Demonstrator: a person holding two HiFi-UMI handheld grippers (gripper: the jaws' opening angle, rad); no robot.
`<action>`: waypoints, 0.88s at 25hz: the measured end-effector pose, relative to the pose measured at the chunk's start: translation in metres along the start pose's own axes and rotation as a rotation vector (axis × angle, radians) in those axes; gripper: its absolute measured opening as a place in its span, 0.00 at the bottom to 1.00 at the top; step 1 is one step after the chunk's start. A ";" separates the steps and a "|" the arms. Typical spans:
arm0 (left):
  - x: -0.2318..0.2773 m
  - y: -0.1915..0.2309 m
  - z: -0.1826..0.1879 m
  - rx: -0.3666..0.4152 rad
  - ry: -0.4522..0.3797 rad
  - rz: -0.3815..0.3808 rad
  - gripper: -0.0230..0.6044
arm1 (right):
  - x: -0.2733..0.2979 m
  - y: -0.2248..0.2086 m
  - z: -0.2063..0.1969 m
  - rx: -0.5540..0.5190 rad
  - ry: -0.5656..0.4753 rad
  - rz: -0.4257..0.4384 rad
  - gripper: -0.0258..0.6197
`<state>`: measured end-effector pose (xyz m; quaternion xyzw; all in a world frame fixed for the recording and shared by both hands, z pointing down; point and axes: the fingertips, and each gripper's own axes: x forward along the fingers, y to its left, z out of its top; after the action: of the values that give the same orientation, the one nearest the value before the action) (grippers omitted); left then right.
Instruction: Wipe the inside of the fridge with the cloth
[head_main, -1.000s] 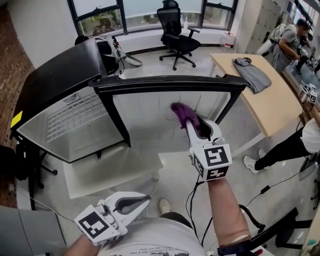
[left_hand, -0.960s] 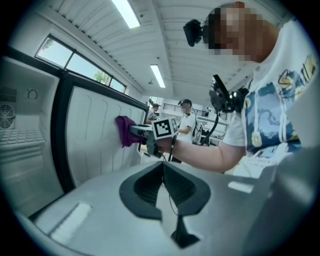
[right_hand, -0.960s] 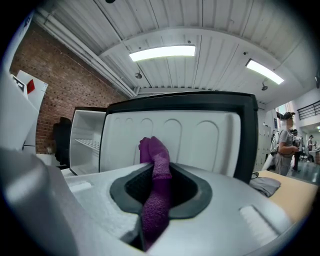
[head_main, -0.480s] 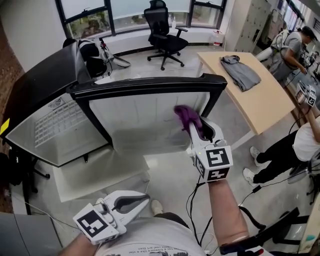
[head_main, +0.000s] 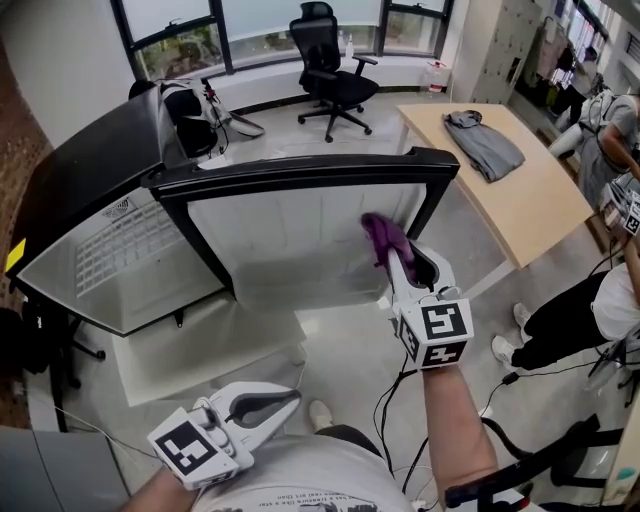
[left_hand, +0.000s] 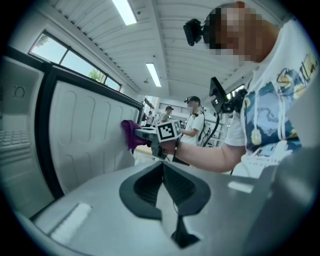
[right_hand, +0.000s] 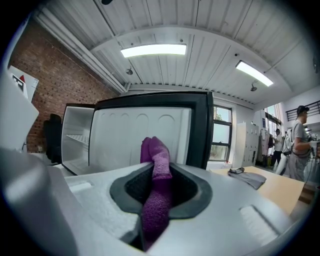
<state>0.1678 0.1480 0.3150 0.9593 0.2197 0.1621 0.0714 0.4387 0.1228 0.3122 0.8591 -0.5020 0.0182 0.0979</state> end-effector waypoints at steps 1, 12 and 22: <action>-0.002 0.000 0.000 0.000 0.000 -0.001 0.04 | 0.000 0.004 0.001 0.000 -0.001 0.004 0.16; -0.050 0.003 -0.011 -0.007 -0.007 0.042 0.04 | 0.015 0.094 0.001 -0.019 0.006 0.151 0.16; -0.107 0.015 -0.029 -0.046 -0.001 0.169 0.04 | 0.049 0.198 -0.003 -0.031 0.005 0.324 0.16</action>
<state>0.0724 0.0887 0.3156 0.9726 0.1344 0.1722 0.0796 0.2918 -0.0135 0.3516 0.7653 -0.6338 0.0283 0.1082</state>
